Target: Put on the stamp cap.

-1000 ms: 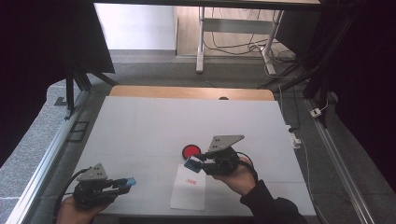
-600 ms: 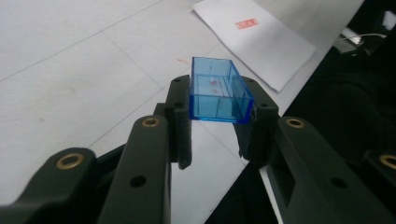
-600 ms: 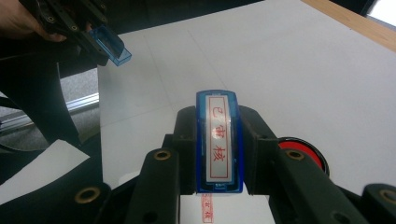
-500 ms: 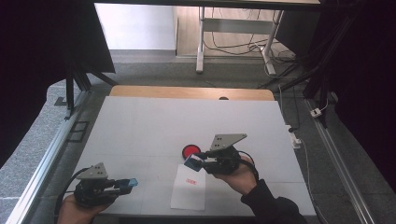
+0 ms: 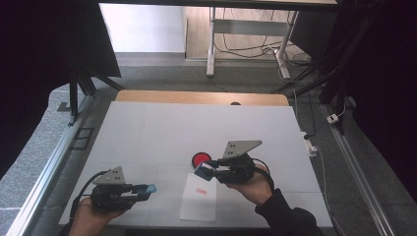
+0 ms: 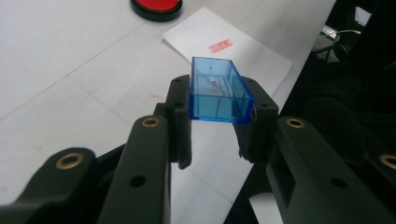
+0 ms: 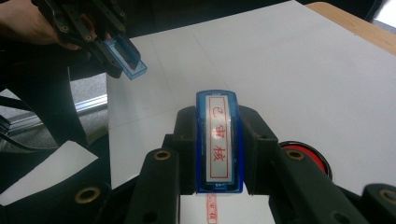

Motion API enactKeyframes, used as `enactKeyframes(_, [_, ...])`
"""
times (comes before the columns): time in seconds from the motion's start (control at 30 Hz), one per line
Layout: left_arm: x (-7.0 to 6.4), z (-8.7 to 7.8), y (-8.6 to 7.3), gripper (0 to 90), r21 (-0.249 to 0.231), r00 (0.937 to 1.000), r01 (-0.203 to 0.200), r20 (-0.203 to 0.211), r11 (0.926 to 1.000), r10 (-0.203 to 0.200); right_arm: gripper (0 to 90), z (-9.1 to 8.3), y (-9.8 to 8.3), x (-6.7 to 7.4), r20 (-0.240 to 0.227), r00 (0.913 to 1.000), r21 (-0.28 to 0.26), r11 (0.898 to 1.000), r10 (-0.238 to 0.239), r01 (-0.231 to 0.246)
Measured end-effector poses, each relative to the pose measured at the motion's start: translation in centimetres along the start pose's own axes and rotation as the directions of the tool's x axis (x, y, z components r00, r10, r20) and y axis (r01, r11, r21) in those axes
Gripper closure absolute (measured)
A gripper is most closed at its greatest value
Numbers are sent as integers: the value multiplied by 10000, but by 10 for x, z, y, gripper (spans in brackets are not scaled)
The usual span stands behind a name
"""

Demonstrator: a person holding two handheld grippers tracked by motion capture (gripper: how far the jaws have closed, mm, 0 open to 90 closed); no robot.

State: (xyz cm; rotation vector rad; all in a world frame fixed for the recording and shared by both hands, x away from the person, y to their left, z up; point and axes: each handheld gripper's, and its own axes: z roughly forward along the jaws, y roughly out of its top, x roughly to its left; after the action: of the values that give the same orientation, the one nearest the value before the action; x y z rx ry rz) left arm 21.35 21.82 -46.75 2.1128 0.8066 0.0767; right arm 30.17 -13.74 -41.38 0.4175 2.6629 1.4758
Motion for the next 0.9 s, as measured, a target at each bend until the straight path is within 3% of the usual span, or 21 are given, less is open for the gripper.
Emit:
enactKeyframes(0.2, [0,9,10,686,-79,9984,-401,395,9992,404,714,-2,1,0,-72,10000,-13,10000,9,-9])
enactKeyframes(0.4, [0,17,21,686,-166,9909,-1113,747,9937,1122,713,-3,2,1,-188,9998,-98,9999,-40,38])
enactKeyframes(0.57, [2,22,32,686,-279,9861,-1316,990,9909,1337,713,-4,3,1,-281,9995,-183,9998,-115,110])
enactKeyframes(0.9, [7,37,52,687,-678,9619,-1849,1921,9804,1947,714,-7,7,3,-500,9983,-389,9989,-285,266])
